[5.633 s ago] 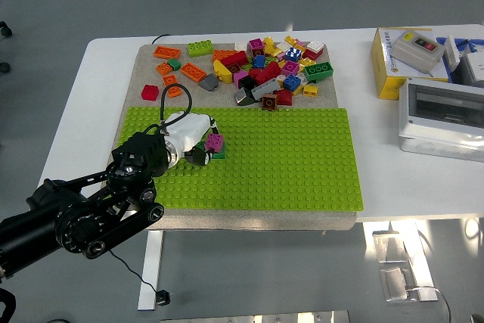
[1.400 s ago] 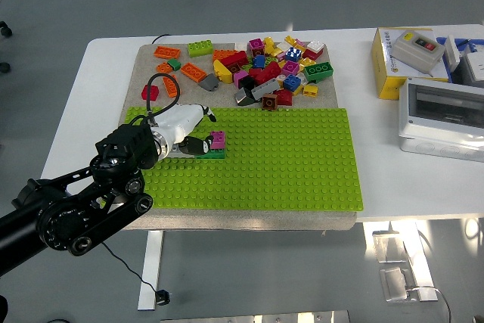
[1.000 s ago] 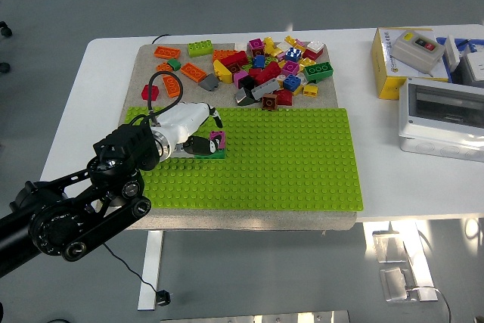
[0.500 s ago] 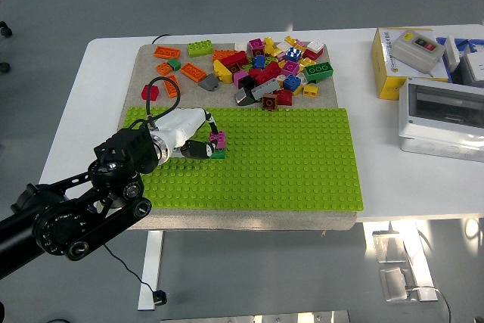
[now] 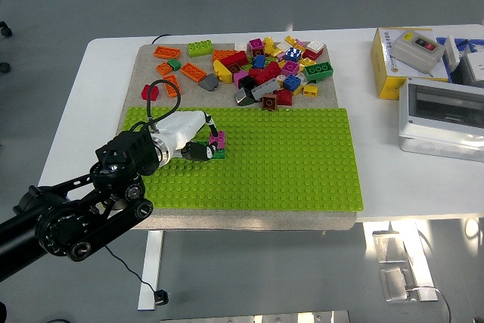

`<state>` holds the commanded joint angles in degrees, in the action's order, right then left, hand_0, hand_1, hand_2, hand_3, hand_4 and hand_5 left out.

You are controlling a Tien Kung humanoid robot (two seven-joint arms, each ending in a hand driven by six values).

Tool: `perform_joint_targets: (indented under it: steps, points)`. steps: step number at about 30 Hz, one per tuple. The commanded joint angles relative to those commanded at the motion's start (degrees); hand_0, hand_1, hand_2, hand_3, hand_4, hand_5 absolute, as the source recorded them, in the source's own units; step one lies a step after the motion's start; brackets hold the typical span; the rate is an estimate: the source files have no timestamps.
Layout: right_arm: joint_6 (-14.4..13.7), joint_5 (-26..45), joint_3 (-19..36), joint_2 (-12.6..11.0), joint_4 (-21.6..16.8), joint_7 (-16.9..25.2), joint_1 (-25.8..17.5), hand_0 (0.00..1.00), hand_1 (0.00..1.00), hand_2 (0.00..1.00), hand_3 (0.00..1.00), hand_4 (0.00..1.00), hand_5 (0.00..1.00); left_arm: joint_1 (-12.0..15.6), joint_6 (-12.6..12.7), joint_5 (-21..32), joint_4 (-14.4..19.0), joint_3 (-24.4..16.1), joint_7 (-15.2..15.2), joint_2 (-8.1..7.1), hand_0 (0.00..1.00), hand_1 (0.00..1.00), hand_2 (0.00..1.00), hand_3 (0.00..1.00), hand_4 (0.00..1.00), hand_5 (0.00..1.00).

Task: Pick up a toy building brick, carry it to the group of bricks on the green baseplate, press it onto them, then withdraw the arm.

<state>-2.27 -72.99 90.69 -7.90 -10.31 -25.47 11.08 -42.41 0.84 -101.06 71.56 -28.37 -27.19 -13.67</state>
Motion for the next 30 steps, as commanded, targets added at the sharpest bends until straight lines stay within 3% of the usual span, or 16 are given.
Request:
perform_joint_targets:
  steps: [30]
  points:
    - [0.0,0.6,0.2,0.0,0.0,0.4,-0.1,0.659,0.558,0.562,0.759,0.474,0.998,0.7,-0.2,-0.4,0.7,-0.1,-0.4,-0.41,0.947,0.907,0.887,0.635,0.561,0.367]
